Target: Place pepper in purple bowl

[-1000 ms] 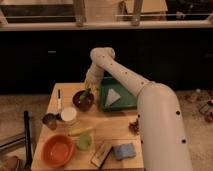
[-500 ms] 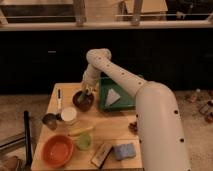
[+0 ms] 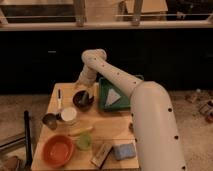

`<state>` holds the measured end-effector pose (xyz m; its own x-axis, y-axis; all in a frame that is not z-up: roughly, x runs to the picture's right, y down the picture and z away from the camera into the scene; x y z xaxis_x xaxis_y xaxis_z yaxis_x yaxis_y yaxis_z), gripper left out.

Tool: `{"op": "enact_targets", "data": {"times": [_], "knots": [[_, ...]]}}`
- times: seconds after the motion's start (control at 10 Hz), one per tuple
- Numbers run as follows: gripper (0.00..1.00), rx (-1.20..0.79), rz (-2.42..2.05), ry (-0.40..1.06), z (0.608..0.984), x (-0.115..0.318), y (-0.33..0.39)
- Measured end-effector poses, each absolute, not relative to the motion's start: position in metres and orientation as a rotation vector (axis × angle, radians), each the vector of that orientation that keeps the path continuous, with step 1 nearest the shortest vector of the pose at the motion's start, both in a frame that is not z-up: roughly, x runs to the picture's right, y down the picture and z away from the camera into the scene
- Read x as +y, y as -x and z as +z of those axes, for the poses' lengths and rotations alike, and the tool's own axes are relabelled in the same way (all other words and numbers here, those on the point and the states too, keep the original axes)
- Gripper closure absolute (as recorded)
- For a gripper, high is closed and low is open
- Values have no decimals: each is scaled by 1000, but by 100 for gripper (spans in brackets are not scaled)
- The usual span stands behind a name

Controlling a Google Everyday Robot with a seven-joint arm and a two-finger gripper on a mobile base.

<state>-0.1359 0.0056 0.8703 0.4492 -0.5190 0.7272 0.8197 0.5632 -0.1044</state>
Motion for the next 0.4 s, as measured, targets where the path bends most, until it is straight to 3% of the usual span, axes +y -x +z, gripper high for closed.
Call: {"op": "enact_targets", "data": {"times": [0.4], "knots": [[20, -719, -875, 453, 869, 3, 134]]}}
